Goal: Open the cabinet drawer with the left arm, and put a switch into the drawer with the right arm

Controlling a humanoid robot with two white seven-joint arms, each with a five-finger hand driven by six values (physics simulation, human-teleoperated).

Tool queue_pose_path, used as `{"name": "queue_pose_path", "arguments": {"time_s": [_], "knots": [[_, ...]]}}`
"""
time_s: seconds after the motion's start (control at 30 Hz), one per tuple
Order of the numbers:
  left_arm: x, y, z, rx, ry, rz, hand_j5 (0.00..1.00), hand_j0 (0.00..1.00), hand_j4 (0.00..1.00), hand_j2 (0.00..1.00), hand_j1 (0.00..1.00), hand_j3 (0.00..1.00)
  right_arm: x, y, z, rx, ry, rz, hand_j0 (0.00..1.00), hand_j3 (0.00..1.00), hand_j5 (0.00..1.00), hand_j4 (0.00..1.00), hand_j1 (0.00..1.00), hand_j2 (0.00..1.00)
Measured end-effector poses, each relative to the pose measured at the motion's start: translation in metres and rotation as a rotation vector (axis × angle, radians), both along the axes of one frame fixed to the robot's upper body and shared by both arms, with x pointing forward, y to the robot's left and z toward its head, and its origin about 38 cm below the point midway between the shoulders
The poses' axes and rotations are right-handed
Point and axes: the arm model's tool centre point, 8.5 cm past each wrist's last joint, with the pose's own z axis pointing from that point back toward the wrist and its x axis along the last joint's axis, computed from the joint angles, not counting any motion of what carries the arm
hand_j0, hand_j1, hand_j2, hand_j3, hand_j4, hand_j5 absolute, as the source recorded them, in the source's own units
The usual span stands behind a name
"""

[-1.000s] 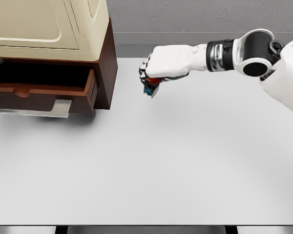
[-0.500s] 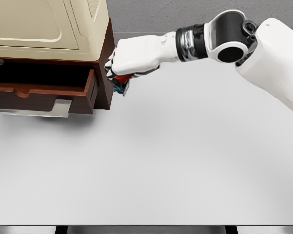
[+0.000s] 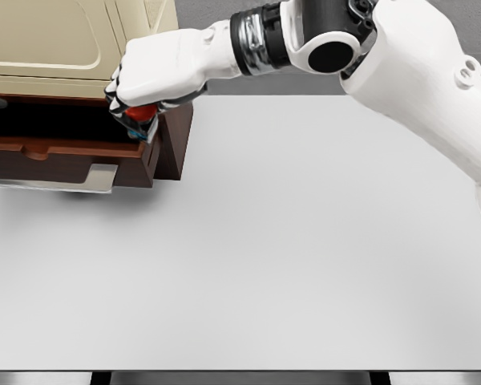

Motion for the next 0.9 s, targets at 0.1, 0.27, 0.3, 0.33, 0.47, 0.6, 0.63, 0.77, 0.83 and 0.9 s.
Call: {"name": "queue_pose_path", "arguments": {"time_s": [0.1, 0.27, 0.3, 0.33, 0.47, 0.6, 0.63, 0.77, 0.83, 0.9], "knots": [[0.0, 0.0, -0.001, 0.0, 0.002, 0.001, 1.0, 1.0, 1.0, 1.0, 1.0, 1.0, 0.006, 0.014, 0.003, 0.001, 0.014, -0.007, 0.37, 0.37, 0.37, 0.37, 0.37, 0.37], [0.0, 0.0, -0.001, 0.0, 0.002, 0.0, 1.0, 1.0, 1.0, 1.0, 1.0, 1.0, 0.017, 0.041, -0.011, -0.007, 0.072, -0.025, 0.37, 0.37, 0.37, 0.37, 0.37, 0.37], [0.0, 0.0, -0.001, 0.0, 0.002, 0.0, 1.0, 1.0, 1.0, 1.0, 1.0, 1.0, 0.018, 0.045, -0.012, -0.01, 0.078, -0.03, 0.37, 0.37, 0.37, 0.37, 0.37, 0.37], [0.0, 0.0, -0.001, 0.001, 0.002, 0.0, 1.0, 1.0, 1.0, 1.0, 1.0, 1.0, 0.02, 0.048, -0.014, -0.013, 0.085, -0.035, 0.37, 0.37, 0.37, 0.37, 0.37, 0.37], [0.0, 0.0, -0.001, 0.0, 0.003, -0.001, 1.0, 1.0, 1.0, 1.0, 1.0, 1.0, 0.026, 0.061, -0.019, -0.021, 0.109, -0.051, 0.37, 0.37, 0.37, 0.37, 0.37, 0.37], [0.0, 0.0, -0.002, 0.001, 0.003, -0.001, 1.0, 1.0, 1.0, 1.0, 1.0, 1.0, 0.034, 0.062, -0.023, -0.028, 0.125, -0.082, 0.37, 0.37, 0.37, 0.37, 0.37, 0.37], [0.0, 0.0, -0.002, 0.001, 0.003, -0.001, 1.0, 1.0, 1.0, 1.0, 1.0, 1.0, 0.037, 0.061, -0.024, -0.03, 0.129, -0.091, 0.37, 0.37, 0.37, 0.37, 0.37, 0.37], [0.0, 0.0, -0.002, 0.001, 0.003, -0.001, 1.0, 1.0, 1.0, 1.0, 1.0, 1.0, 0.042, 0.059, -0.027, -0.036, 0.134, -0.112, 0.39, 0.39, 0.39, 0.39, 0.39, 0.39], [0.0, 0.0, -0.002, 0.001, 0.004, -0.002, 1.0, 1.0, 1.0, 1.0, 1.0, 1.0, 0.044, 0.058, -0.028, -0.038, 0.137, -0.12, 0.44, 0.44, 0.44, 0.44, 0.44, 0.44], [0.0, -0.001, -0.002, 0.0, 0.004, -0.002, 1.0, 1.0, 1.0, 1.0, 1.0, 1.0, 0.045, 0.057, -0.029, -0.045, 0.136, -0.125, 0.46, 0.46, 0.46, 0.46, 0.46, 0.46]]}}
